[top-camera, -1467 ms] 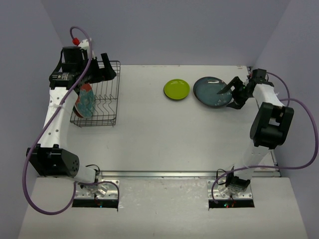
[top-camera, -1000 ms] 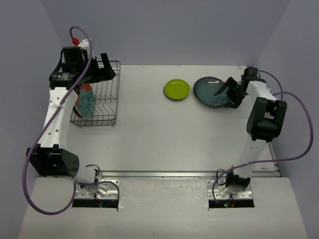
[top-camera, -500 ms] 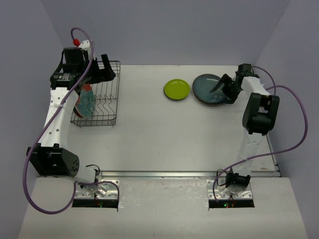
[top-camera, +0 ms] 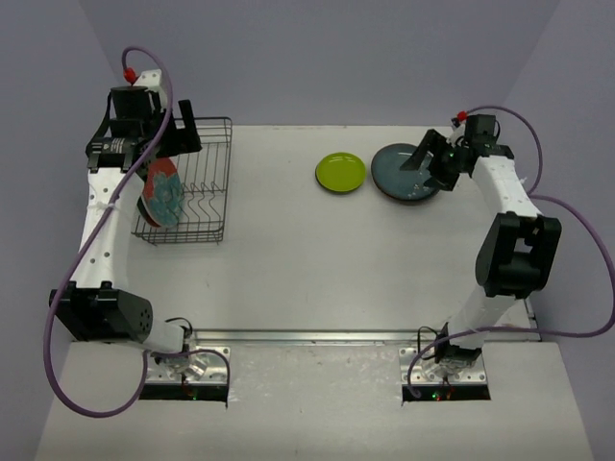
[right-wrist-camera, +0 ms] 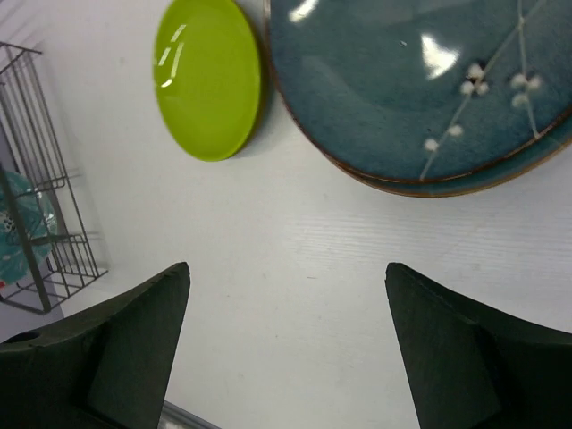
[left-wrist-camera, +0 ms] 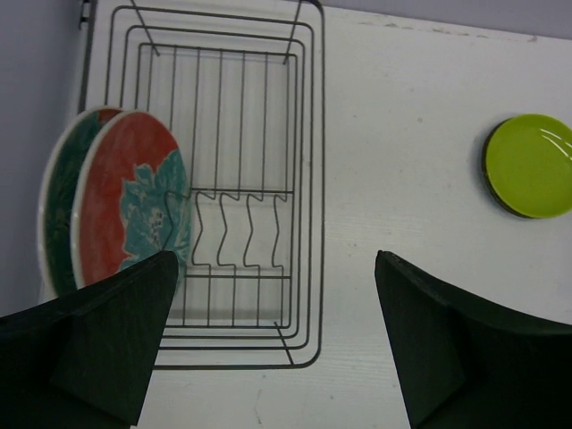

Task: Unload the plates from the dish rack

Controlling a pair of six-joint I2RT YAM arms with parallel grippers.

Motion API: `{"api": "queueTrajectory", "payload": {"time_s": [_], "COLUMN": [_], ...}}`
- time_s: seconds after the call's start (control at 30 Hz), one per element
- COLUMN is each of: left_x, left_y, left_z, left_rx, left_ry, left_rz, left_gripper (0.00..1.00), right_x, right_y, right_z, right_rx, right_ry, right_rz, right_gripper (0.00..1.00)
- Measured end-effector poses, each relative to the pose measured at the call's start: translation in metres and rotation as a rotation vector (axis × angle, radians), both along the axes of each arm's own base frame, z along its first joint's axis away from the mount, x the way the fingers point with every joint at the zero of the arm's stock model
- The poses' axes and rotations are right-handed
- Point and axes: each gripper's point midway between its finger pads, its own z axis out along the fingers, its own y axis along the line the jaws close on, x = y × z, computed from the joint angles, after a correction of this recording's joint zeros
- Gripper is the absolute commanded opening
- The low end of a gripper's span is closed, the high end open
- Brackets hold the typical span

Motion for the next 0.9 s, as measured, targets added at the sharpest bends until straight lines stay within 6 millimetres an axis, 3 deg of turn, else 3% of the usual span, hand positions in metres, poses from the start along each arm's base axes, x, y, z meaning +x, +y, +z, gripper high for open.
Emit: {"api": "queueTrajectory", "payload": {"time_s": [0.13,0.27,0.37,0.57,0.9], "left_x": [0.005,0.005,0.005,0.006,0.006], "left_y": [0.045,0.079,0.088,0.101,0.117], "left_z": [-0.012,-0.044,-0.063,-0.085,-0.111], "left_rx": [0.036,0.081,0.118,0.178,0.221], "left_ry": [0.06,0.172,0.245,0.323,0.394], "left_rz": [0.111,0.179,0.182,0.195,0.228], "left_gripper": [0.52,0.43,0.42,0.42,0.41], "right_x": [-0.013,-0.029,-0.041,-0.047,-0.046], "right_y": [0.025,0.059,0.074,0.065,0.063], "right_z": [0.035,0.047,0.041,0.021,0.014], "right_rx": [-0.08,-0.161,-0.193,-0.235,-0.257], "right_ry": [-0.145,-0.247,-0.272,-0.244,-0.255], "right_rz": [0.112,0.235,0.296,0.296,0.306], "right_gripper": [0.89,0.9,0.9,0.9,0.9]}}
